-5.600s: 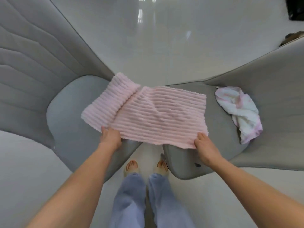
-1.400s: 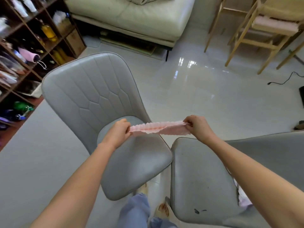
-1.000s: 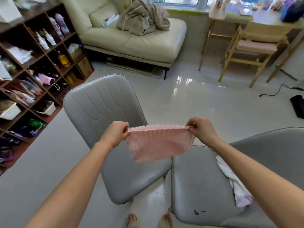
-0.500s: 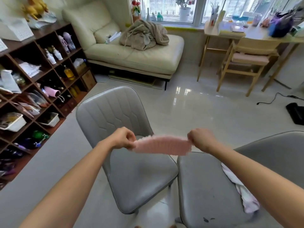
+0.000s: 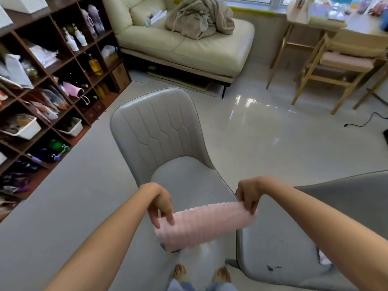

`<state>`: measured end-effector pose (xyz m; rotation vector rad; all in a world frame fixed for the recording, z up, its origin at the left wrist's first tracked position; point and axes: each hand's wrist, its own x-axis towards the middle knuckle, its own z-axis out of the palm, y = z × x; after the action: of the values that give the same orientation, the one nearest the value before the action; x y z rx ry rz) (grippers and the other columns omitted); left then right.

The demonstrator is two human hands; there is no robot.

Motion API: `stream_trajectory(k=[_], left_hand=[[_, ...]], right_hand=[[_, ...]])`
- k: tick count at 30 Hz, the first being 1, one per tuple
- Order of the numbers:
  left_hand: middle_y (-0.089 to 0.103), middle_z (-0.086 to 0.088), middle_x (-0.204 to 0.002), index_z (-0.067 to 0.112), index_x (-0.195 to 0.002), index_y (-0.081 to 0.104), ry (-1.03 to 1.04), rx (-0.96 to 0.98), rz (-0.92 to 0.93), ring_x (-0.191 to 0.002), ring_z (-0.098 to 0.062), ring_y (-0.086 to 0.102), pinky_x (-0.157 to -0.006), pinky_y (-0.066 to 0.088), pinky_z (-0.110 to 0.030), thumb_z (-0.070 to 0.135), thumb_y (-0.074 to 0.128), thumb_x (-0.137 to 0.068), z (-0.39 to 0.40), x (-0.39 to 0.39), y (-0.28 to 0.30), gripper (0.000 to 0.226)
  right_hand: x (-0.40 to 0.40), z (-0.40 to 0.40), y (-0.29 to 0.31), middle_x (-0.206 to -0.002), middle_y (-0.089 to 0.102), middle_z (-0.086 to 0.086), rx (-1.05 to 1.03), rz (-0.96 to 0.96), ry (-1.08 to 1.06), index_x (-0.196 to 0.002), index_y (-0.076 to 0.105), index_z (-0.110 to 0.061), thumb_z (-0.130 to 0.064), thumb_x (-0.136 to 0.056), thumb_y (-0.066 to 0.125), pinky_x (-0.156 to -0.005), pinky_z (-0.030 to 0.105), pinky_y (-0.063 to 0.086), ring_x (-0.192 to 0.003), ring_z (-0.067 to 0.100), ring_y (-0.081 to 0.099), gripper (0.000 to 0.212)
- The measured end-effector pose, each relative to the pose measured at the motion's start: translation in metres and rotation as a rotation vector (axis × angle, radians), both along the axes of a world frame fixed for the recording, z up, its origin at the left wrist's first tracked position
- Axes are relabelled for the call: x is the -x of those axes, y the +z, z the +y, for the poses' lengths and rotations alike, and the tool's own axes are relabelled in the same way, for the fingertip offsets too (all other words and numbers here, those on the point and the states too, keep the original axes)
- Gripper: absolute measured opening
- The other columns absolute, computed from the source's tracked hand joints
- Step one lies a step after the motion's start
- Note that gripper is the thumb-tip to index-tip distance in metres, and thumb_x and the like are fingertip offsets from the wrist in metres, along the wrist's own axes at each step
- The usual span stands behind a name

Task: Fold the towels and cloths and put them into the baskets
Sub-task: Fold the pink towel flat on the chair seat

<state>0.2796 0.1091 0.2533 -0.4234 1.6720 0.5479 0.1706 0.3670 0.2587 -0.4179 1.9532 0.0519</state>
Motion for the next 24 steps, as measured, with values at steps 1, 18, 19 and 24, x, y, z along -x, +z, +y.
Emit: stream_trajectory(k=[1,18,19,24], left_hand=[[0.061,-0.002,-0.096,0.005,-0.105,0.062,0.000,0.019,0.043,-0.066,-0.020,0.071,-0.092,0.054,-0.036,0.025,0.074,-0.083,-0.004,-0.004,-0.013,0.031],[0.051,-0.009,-0.070,0.001,-0.076,0.061,-0.004,-0.065,0.046,-0.062,-0.021,0.062,-0.048,0.048,-0.020,0.010,0.060,-0.088,-0.032,-0.041,-0.232,0.015],[0.050,-0.008,-0.071,0.006,-0.070,0.056,0.005,-0.072,0.028,-0.061,-0.023,0.064,-0.051,0.050,-0.024,0.010,0.059,-0.087,-0.035,-0.034,-0.237,0.018],[0.063,-0.015,-0.100,0.008,-0.086,0.059,-0.059,0.084,0.140,-0.072,-0.025,0.065,-0.068,0.046,-0.028,0.020,0.052,-0.087,-0.048,0.016,-0.238,0.013]], right_hand=[[-0.001,-0.008,-0.010,-0.055,0.063,-0.004,-0.006,-0.023,-0.020,-0.067,0.056,-0.016,0.000,-0.076,0.072,-0.063,0.020,0.056,-0.045,0.007,0.062,0.024],[0.013,-0.085,-0.245,-0.115,0.064,0.025,-0.379,-0.394,0.092,-0.130,0.044,0.005,-0.006,-0.084,0.064,-0.092,0.043,0.054,-0.084,0.027,0.072,0.052],[0.023,-0.090,-0.247,-0.116,0.063,0.026,-0.409,-0.417,0.107,-0.129,0.047,0.007,-0.007,-0.083,0.065,-0.092,0.042,0.053,-0.084,0.026,0.072,0.051],[0.068,-0.126,-0.256,-0.092,0.065,0.020,-0.345,-0.318,0.132,-0.110,0.060,0.008,-0.013,-0.085,0.061,-0.073,0.029,0.057,-0.064,0.023,0.066,0.033]])
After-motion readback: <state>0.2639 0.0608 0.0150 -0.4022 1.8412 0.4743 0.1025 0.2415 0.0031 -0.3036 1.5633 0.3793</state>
